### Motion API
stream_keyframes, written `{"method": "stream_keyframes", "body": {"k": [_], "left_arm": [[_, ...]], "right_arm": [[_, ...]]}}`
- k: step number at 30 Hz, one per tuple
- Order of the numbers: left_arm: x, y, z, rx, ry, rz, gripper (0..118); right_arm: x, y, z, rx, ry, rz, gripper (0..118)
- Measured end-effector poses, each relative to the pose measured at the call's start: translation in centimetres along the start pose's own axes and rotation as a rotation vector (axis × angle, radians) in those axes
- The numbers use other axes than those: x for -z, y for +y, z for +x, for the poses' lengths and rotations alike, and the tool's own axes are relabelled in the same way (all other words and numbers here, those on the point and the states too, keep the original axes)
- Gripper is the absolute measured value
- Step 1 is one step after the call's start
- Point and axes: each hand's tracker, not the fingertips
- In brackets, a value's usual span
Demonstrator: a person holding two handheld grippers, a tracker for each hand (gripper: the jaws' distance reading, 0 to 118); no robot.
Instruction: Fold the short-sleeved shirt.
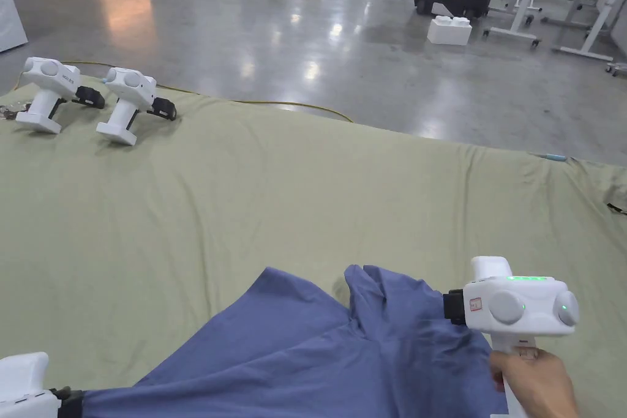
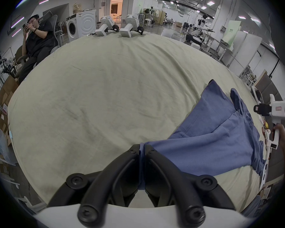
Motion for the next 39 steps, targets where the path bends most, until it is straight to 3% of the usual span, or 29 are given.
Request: {"method": "stream_keyframes", "body": {"k": [5,7,11,14,18,25,27,34,39], "left_arm": [[0.0,0.0,0.1,0.000,0.008,-0.003,7],[0.1,0.0,0.1,0.004,0.010,-0.008,7],[0.3,-0.4,0.2,-0.004,0.010,-0.014,7],[0.4,-0.7,0.3,0.006,0.016,-0.022,7],[0.0,-1.0,0.3,0.007,0.018,-0.006,7],[-2.1,0.7,0.6,0.013,-0.011,0.084,7],[-3.0,2.0,1.2,0.038,-0.025,0.121,7],[-7.3,7.9,3.5,0.073,-0.105,0.302,7],[-13.5,14.1,7.4,0.139,-0.111,0.426,7]], "right_arm": [[4.6,-0.4,0.0,0.016,0.014,-0.161,62],[4.4,-0.8,0.0,0.046,0.013,-0.109,59],[4.4,-1.1,-0.9,0.029,0.022,-0.072,16],[4.5,-1.2,-2.2,-0.025,-0.011,-0.057,7],[2.5,-2.0,-3.0,-0.023,-0.072,0.057,5],[-6.4,-2.2,-2.8,0.009,-0.054,0.268,5],[-9.5,-2.2,-2.4,0.038,-0.052,0.327,5],[-20.9,-1.7,-0.4,0.015,-0.128,0.542,5],[-29.1,0.2,2.3,0.043,-0.179,0.656,5]]}}
